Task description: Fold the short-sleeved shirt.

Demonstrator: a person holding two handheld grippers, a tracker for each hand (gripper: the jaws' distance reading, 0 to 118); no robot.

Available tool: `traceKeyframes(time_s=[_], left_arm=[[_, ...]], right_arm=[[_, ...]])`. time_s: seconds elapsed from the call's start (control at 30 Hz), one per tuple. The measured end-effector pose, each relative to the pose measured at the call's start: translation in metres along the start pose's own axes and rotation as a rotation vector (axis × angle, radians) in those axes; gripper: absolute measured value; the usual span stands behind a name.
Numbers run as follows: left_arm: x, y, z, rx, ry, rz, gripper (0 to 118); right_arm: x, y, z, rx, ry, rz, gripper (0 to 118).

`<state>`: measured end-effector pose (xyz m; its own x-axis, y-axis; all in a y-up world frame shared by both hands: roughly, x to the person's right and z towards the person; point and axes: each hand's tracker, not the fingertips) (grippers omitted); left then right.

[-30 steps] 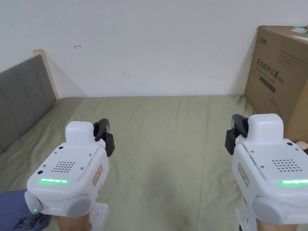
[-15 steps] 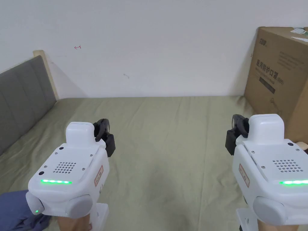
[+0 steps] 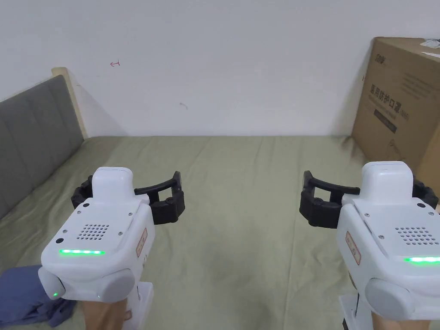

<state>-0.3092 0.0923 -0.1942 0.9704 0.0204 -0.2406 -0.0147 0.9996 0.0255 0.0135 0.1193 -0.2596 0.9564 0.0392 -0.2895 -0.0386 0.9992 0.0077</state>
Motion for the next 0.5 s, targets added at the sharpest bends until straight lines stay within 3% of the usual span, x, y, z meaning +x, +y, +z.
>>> traceKeyframes(time_s=[0.5], left_arm=[[-0.0043, 0.0053, 0.0067, 0.014, -0.010, 0.007, 117]], right_arm=[[-0.0058, 0.0042, 0.0034, 0.005, 0.025, -0.004, 118]])
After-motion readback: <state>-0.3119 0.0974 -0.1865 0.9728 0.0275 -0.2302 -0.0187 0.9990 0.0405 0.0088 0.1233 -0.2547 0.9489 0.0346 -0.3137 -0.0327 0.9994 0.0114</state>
